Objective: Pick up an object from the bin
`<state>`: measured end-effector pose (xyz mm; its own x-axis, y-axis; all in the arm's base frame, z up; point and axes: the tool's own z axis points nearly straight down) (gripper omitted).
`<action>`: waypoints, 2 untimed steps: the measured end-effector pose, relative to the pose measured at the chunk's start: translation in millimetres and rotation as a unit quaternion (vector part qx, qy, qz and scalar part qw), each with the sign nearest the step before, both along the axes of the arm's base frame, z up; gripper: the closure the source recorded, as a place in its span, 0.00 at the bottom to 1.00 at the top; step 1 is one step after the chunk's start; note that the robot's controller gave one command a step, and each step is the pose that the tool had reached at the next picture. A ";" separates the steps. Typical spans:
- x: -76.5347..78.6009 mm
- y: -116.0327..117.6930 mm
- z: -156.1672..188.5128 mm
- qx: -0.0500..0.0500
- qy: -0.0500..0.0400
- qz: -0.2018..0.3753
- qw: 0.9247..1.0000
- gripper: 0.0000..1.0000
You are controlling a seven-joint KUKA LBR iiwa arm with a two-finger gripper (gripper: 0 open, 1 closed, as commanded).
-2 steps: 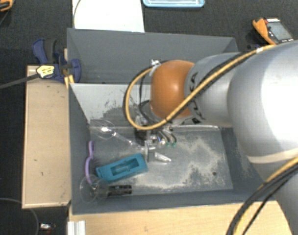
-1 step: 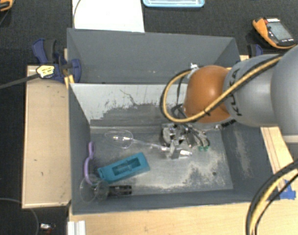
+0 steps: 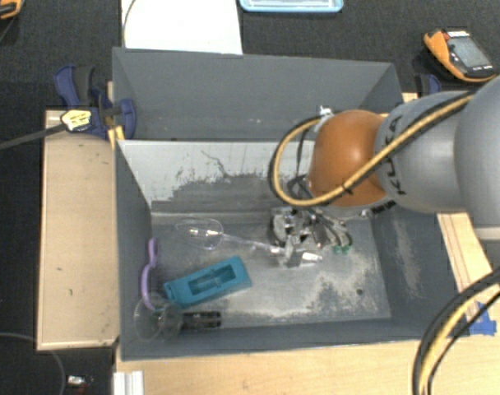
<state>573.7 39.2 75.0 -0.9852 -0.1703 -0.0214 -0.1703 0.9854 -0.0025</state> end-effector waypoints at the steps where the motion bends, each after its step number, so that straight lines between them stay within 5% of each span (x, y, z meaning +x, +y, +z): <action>1: 0.2 0.0 0.9 0.000 0.000 0.000 1.000 1.00; 2: -0.7 0.2 19.9 0.000 0.000 0.000 1.000 1.00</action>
Offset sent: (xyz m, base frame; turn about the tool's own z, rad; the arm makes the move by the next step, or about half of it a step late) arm 0.0003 -0.0001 0.0371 -0.0001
